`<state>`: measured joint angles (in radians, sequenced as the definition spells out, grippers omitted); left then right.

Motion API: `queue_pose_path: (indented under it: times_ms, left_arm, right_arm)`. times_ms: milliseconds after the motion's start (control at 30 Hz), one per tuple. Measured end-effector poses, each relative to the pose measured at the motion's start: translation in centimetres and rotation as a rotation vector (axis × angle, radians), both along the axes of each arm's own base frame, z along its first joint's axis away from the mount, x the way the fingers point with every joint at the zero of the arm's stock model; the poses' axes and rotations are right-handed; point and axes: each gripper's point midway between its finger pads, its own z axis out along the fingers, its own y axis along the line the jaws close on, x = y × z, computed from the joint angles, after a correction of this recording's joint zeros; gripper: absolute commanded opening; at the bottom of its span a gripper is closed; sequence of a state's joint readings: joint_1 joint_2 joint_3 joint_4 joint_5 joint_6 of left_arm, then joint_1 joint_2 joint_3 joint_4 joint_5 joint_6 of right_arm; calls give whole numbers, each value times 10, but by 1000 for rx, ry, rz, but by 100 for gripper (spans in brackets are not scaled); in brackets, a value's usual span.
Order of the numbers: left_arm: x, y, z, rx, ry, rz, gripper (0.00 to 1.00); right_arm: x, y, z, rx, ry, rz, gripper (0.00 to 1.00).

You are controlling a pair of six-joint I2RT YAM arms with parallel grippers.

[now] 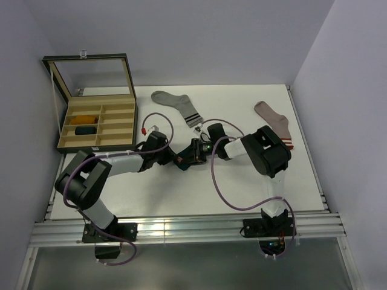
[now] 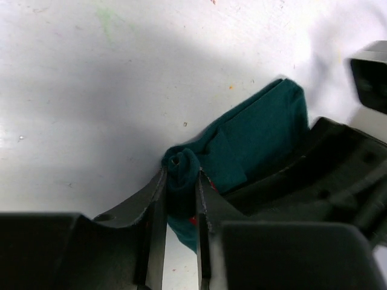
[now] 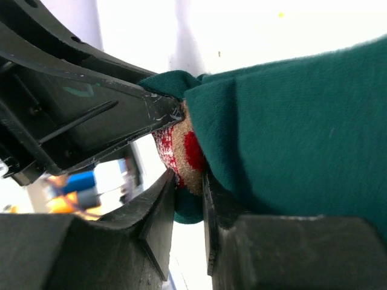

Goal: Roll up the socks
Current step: Roll the sock at the center of the board.

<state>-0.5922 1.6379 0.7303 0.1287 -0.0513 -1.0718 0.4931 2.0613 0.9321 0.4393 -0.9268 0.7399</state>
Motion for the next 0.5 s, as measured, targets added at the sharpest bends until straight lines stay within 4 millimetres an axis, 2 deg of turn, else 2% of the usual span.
queue_pose_path:
  times_ms: [100,200,367,500]
  left_arm:
    - [1,-3,1,40,14,-24,15]
    - [1,-4,1,87,26,-47,12]
    - [-1,0,2,173,49,-82,12]
    - [0,0,2,217,67,-110,12]
  right_arm:
    - [3,-6,3,-70,-81,-42,47]
    - [6,-14,10,-167,-206,-96,50]
    - [10,-23,27,-312,-438,-175,51]
    - [1,-10,39,-393,-633,-166,51]
